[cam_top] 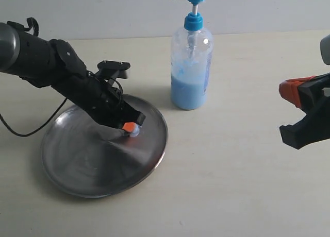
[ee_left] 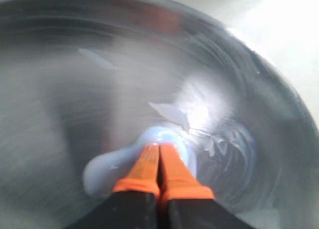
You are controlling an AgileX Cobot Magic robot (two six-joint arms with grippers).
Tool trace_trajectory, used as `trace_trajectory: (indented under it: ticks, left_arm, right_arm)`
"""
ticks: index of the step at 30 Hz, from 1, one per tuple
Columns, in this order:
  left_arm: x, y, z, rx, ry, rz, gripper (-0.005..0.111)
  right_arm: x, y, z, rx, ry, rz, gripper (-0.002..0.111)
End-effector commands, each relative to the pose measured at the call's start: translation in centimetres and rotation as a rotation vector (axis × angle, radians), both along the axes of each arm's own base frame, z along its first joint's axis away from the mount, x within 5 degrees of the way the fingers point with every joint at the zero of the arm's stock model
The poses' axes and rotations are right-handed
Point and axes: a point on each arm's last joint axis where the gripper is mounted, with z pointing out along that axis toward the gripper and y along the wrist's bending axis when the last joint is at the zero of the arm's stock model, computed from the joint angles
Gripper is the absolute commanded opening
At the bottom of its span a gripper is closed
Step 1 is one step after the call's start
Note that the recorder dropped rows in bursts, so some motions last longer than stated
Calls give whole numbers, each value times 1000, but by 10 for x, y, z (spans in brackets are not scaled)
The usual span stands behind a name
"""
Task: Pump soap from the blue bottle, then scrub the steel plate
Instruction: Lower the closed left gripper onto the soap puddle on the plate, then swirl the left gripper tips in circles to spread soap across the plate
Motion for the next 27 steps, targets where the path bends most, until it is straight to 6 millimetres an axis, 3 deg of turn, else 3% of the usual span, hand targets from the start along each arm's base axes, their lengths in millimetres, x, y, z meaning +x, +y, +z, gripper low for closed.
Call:
trace_trajectory:
  ticks: [1,7,22,27]
  left_arm:
    - [-2,-5,-11,-47,51,7,0]
    - [0,-4,-23,-36,72,13,0]
    - [18,28,-10,-41,94,155,0]
    - [19,25,-1,-48,124,91,0]
  right_arm:
    - [-1,0,2,25,-13,-3,0]
    - [-1,0,2,38,-10,-10,0]
    - [-1,0,2,38,-10,-10,0]
    - [-1,0,2,38,-10,-10,0]
